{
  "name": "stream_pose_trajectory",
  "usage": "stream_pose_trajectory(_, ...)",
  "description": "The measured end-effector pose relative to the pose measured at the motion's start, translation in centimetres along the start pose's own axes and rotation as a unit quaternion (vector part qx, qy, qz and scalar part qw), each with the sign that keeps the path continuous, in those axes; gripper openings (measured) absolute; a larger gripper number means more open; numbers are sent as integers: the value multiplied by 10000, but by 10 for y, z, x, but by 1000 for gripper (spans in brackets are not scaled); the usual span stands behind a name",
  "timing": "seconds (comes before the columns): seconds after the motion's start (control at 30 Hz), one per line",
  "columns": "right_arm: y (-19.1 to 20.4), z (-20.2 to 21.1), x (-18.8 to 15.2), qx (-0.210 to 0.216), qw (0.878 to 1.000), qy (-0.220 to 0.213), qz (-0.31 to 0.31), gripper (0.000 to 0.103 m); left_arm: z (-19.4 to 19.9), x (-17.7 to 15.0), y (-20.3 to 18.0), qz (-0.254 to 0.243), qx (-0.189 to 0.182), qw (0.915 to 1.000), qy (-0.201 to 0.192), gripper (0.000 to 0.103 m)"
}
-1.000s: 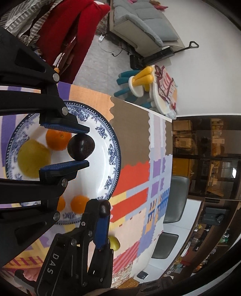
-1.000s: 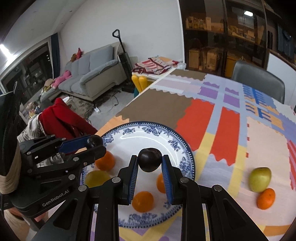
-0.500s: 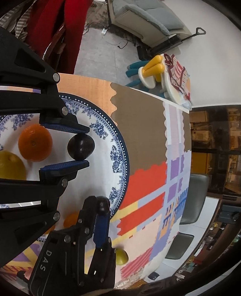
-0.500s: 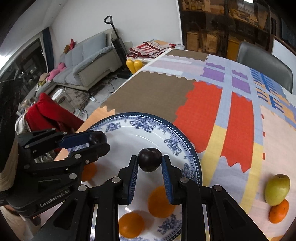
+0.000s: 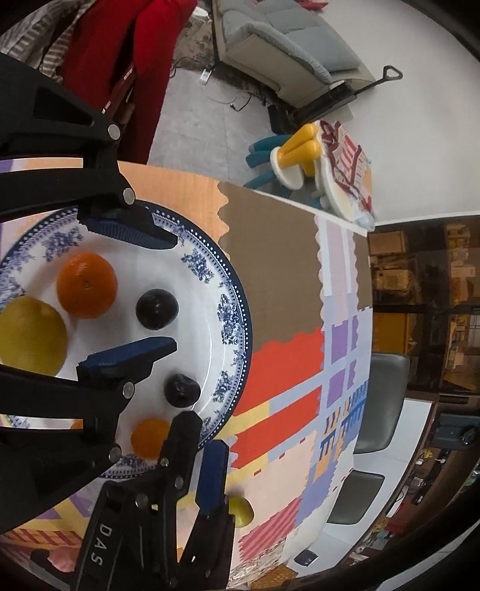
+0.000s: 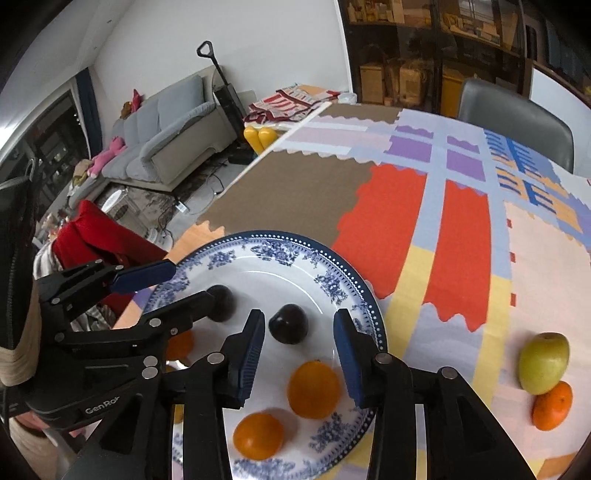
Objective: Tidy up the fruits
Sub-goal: 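Carry both plums over the plate and open both tools to drop them, then move both open tools back toward the two small brown round fruits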
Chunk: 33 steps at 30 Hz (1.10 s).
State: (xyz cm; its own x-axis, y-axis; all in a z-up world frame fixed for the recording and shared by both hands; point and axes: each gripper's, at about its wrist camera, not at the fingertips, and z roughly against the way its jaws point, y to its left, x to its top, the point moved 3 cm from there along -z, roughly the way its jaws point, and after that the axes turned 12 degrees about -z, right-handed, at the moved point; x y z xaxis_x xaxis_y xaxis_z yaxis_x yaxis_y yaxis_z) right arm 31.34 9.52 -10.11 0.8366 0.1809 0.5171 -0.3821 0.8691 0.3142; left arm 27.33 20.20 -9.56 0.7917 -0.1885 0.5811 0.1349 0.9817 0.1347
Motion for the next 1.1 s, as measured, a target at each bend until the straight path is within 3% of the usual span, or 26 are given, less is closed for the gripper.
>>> stream_pose_trajectory(0.1,1,15,-2,-5,9999,-109,58,40,13,-1,-3,62,44,10000,-52,54)
stream_pose_trajectory(0.37,1,55,-11,-20,9991,-407,99,45,50,-1,-17,99,197,9994,-274,57)
stream_pose_trajectory(0.53,-2,81,-19,-34,9981,-599,112,45,78,1,-31,18,385,9975,-586,62)
stream_pose_trajectory(0.63,-6,97,-25,-33,9975,-700,78,51,95,2,-41,-34,473,9958,-787,67)
stream_pose_trajectory(1.1,-39,168,-57,-365,9913,-1263,42,59,142,1,-106,-358,374,9905,-1274,81)
